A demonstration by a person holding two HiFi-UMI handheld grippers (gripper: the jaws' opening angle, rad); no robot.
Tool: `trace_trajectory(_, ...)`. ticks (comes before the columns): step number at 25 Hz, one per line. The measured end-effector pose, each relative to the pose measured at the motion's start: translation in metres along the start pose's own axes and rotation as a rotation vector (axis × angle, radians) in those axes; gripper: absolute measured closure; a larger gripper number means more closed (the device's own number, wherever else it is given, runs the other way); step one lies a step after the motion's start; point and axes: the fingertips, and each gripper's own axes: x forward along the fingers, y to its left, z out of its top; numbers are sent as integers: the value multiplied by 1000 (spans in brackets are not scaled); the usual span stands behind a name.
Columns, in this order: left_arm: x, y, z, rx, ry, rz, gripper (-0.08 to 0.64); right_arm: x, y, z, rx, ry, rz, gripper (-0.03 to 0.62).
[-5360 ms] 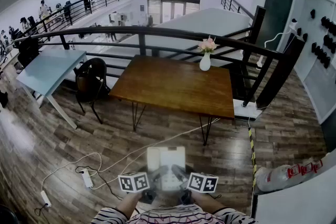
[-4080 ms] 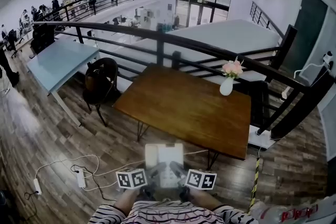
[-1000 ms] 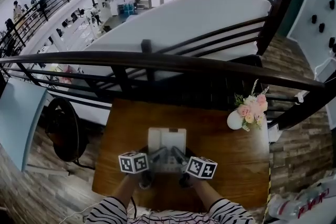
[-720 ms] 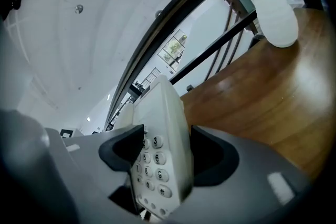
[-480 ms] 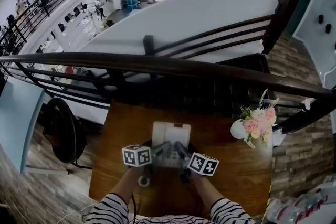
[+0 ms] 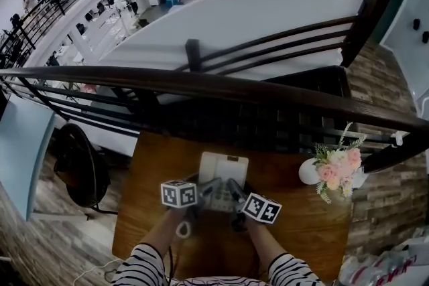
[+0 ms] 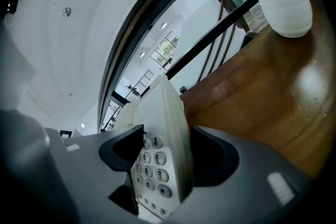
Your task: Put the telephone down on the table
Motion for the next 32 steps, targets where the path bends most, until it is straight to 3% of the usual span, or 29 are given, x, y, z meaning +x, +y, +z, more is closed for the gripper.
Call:
trace_trajectory(7,15,6,3,0,24,-5,173,10,-11,7,21,2,-13,321)
trace_trajectory(18,19,22,-3,-10,59,53,173,13,-19,5,67,13,-25,324)
trace_trajectory(32,20,13,2,-8,49,48,175,13,-21,3,95,29,-47,316)
